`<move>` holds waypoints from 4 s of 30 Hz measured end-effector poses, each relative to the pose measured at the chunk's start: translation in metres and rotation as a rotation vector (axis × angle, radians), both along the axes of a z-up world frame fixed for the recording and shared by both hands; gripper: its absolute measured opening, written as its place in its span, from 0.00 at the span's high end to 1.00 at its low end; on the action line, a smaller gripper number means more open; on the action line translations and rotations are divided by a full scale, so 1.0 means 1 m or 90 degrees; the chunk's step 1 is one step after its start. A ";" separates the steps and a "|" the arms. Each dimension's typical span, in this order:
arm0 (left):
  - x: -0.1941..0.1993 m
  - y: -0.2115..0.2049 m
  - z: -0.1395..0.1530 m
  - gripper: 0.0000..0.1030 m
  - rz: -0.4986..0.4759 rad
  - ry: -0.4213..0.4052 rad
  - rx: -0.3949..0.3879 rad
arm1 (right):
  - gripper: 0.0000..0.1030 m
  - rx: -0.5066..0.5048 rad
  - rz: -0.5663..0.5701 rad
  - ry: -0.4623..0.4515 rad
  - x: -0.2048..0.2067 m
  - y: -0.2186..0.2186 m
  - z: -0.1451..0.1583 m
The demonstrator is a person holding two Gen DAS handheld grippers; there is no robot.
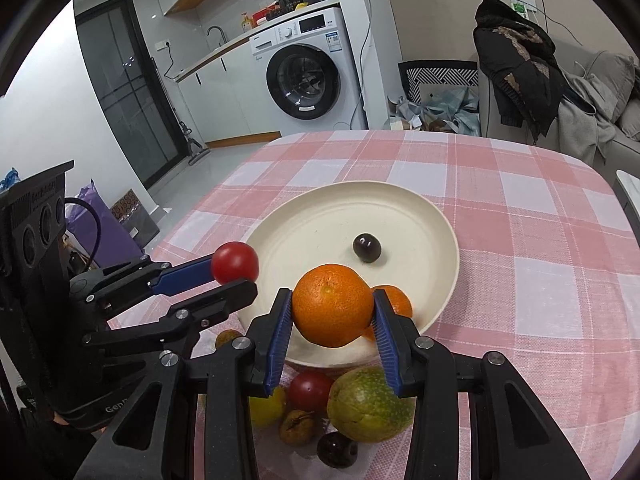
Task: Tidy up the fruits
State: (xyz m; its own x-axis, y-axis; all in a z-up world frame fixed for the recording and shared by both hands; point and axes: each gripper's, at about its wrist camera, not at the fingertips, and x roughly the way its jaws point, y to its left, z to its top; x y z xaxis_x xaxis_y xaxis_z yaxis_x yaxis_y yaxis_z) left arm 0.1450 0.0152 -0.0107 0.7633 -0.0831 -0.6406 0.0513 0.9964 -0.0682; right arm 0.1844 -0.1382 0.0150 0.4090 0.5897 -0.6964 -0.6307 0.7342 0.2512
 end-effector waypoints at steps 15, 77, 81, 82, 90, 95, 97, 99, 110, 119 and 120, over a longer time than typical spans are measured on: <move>0.011 0.007 -0.018 0.74 0.015 0.023 -0.002 | 0.61 -0.008 -0.001 0.002 0.012 0.015 -0.010; -0.088 -0.031 0.003 0.01 -0.006 -0.016 0.022 | 0.00 -0.045 -0.057 -0.059 -0.037 -0.053 -0.012; -0.085 -0.034 -0.003 0.01 -0.011 -0.003 0.023 | 0.00 -0.056 -0.057 -0.051 -0.034 -0.055 -0.017; -0.084 -0.034 -0.005 0.01 -0.011 0.000 0.024 | 0.00 -0.056 -0.057 -0.047 -0.032 -0.055 -0.019; -0.077 -0.034 -0.014 0.01 -0.009 0.021 0.019 | 0.00 -0.064 -0.058 -0.022 -0.027 -0.056 -0.027; -0.074 -0.032 -0.018 0.01 -0.005 0.030 0.018 | 0.00 -0.071 -0.054 -0.010 -0.025 -0.054 -0.031; -0.073 -0.031 -0.019 0.01 -0.004 0.031 0.018 | 0.00 -0.076 -0.052 -0.008 -0.025 -0.052 -0.033; -0.073 -0.031 -0.020 0.01 -0.004 0.034 0.016 | 0.00 -0.083 -0.051 -0.004 -0.024 -0.050 -0.036; -0.068 -0.029 -0.025 0.01 -0.004 0.046 0.011 | 0.00 -0.079 -0.052 0.025 -0.015 -0.046 -0.045; -0.066 -0.027 -0.027 0.01 0.001 0.050 0.005 | 0.00 -0.081 -0.064 0.042 -0.006 -0.044 -0.052; -0.066 -0.026 -0.027 0.01 0.001 0.050 0.005 | 0.00 -0.081 -0.065 0.043 -0.005 -0.044 -0.052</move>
State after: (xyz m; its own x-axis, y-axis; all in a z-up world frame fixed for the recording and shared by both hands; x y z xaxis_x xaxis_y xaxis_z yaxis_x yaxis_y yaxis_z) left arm 0.0790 -0.0112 -0.0374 0.7107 -0.0763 -0.6993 0.0439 0.9970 -0.0642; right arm 0.1792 -0.1823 -0.0369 0.4116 0.4528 -0.7909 -0.5366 0.8219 0.1912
